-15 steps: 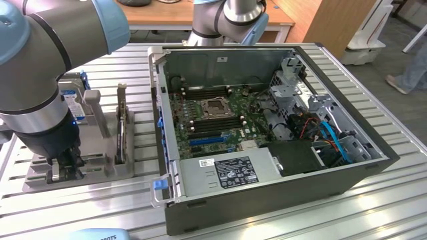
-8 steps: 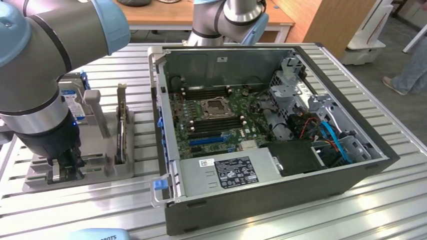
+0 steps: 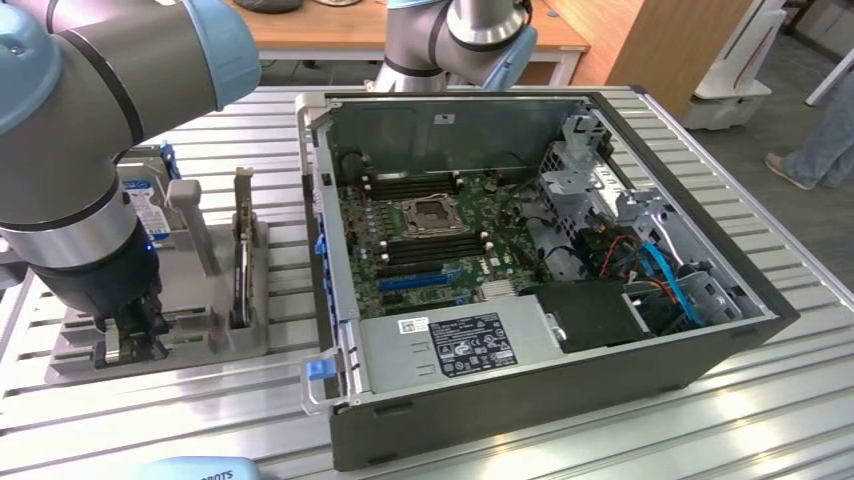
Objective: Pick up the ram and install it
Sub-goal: 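Pick up the ram and move it above insertion slot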
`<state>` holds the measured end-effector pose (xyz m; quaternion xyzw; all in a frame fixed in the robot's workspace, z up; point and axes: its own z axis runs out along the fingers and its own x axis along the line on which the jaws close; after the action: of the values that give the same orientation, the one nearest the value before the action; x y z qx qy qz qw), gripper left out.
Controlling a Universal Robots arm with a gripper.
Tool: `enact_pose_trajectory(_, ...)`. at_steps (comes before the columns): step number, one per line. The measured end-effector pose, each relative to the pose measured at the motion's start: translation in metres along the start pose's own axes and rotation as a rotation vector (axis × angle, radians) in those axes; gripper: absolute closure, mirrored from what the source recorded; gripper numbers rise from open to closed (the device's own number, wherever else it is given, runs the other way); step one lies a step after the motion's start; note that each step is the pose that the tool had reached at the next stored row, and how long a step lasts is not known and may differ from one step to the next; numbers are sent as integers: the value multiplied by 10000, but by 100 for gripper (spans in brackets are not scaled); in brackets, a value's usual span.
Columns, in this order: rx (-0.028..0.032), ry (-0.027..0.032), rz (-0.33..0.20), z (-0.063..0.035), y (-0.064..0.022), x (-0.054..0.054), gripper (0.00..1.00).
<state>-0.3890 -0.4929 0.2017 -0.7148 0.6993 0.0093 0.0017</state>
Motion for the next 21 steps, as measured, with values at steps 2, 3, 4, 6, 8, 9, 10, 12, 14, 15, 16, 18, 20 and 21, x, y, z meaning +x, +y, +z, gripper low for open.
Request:
enact_pose_trajectory(2, 0, 0, 0, 0, 0, 0, 66)
enact_pose_trajectory(3, 0, 0, 0, 0, 0, 0, 66)
enact_pose_trajectory(4, -1, 0, 0, 0, 0, 0, 73)
enact_pose_trajectory(6, 0, 0, 0, 0, 0, 0, 73)
enact_pose_trajectory(8, 0, -1, 0, 0, 0, 0, 73)
enact_pose_trajectory(9, 0, 0, 0, 0, 0, 0, 73)
enact_pose_trajectory(10, 0, 0, 0, 0, 0, 0, 73)
enact_pose_trajectory(12, 0, 0, 0, 1, 0, -1, 73)
enact_pose_trajectory(14, -1, 0, 1, 1, 2, -2, 73)
enact_pose_trajectory(15, 0, 0, 0, 1, 2, -2, 73)
enact_pose_trajectory(16, 0, 0, 0, 1, 3, -2, 73)
enact_pose_trajectory(18, 0, 0, 0, 1, 5, -3, 73)
enact_pose_trajectory(20, 0, 0, 1, 2, 8, -4, 73)
enact_pose_trajectory(21, 0, -1, 0, 2, 9, -4, 73)
